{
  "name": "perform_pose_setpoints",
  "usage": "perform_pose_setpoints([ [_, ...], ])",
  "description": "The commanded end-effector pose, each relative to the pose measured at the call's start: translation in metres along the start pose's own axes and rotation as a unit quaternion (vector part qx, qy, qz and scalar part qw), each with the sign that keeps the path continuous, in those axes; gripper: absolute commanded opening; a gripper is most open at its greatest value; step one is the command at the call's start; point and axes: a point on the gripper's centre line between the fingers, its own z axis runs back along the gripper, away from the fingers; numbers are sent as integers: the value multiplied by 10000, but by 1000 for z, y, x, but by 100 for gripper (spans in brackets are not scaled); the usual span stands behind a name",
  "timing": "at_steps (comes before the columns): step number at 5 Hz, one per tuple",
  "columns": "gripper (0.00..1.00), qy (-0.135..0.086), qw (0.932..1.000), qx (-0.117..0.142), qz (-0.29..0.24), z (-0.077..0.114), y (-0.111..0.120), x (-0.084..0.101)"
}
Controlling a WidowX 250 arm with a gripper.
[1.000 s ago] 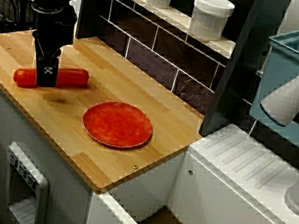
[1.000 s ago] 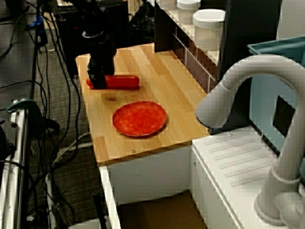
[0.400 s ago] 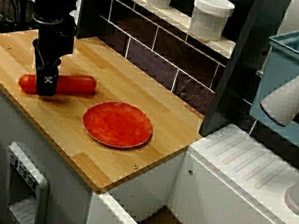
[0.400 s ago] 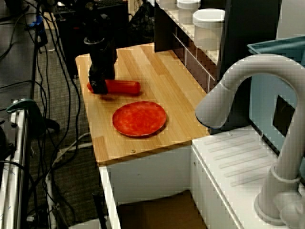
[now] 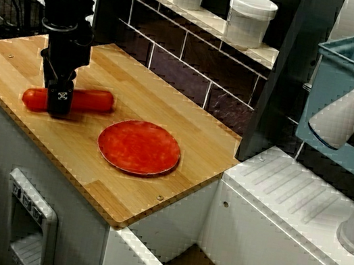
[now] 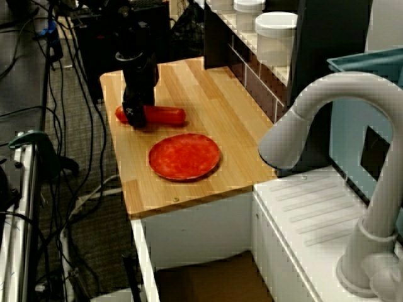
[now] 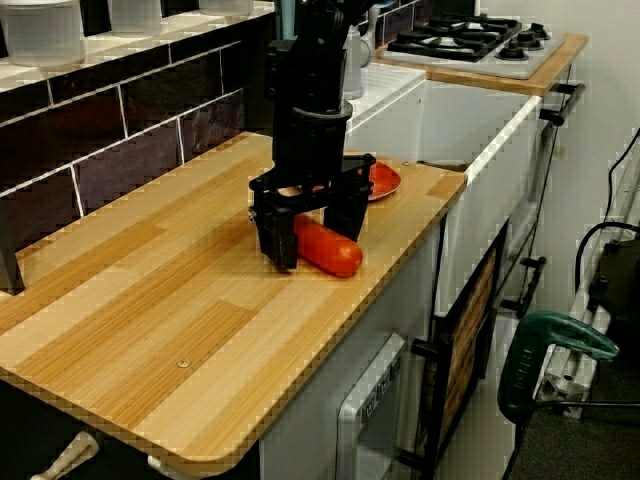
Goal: Put the object on the plate
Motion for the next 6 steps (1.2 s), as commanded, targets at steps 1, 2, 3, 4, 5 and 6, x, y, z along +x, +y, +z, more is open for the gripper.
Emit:
perform_pose_setpoints([
  [1,0,-132,9999,38,-31,12,7,6],
  [2,0,-208,9995,-101,-217,22,4,7],
  [3,0,-325,9972,-72,-677,35,-13,14],
  [4,0,-418,9917,-62,-1212,45,-37,25],
  [5,0,-409,9876,-12,-1513,46,-57,35],
  [6,0,-418,9846,87,-1696,43,-79,46],
])
